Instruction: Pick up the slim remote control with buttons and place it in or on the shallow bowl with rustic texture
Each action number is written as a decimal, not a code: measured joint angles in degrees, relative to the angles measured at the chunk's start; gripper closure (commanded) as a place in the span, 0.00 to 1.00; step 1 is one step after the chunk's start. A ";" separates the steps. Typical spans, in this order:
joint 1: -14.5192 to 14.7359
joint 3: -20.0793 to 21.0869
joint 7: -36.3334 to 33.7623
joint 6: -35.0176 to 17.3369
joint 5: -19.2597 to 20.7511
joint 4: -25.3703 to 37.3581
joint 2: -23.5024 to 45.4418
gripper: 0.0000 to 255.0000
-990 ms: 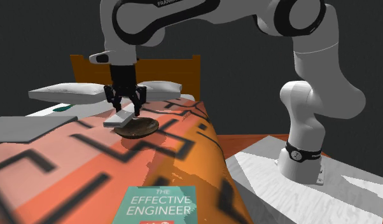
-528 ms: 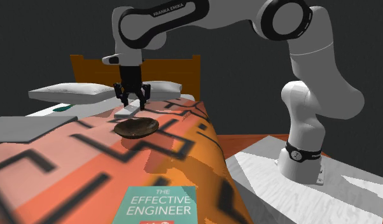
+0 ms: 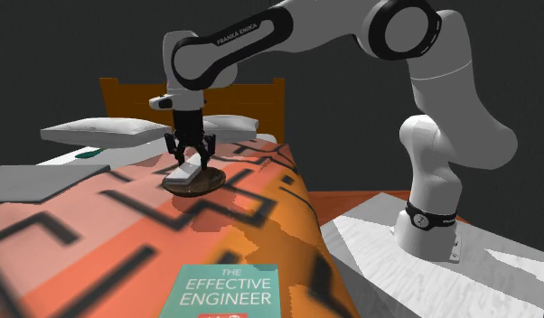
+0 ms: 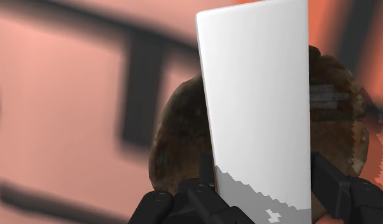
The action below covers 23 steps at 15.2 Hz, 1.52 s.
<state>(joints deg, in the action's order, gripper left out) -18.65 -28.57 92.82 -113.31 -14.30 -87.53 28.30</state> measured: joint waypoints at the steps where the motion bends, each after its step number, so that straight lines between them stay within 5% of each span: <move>1: 0.02 0.05 0.09 -0.55 -0.09 -0.46 0.12 1.00; 10: -0.11 0.38 0.44 -2.70 -0.67 -1.66 1.15 1.00; 11: -0.11 0.38 0.44 -2.71 -0.67 -1.66 1.15 0.00; 17: -0.11 0.38 0.45 -2.72 -0.67 -1.67 1.13 0.00; 23: -0.11 -0.32 -0.32 3.01 0.53 2.36 -0.87 0.00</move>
<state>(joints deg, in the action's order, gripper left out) -18.77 -28.89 92.50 -110.30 -13.77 -85.17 27.43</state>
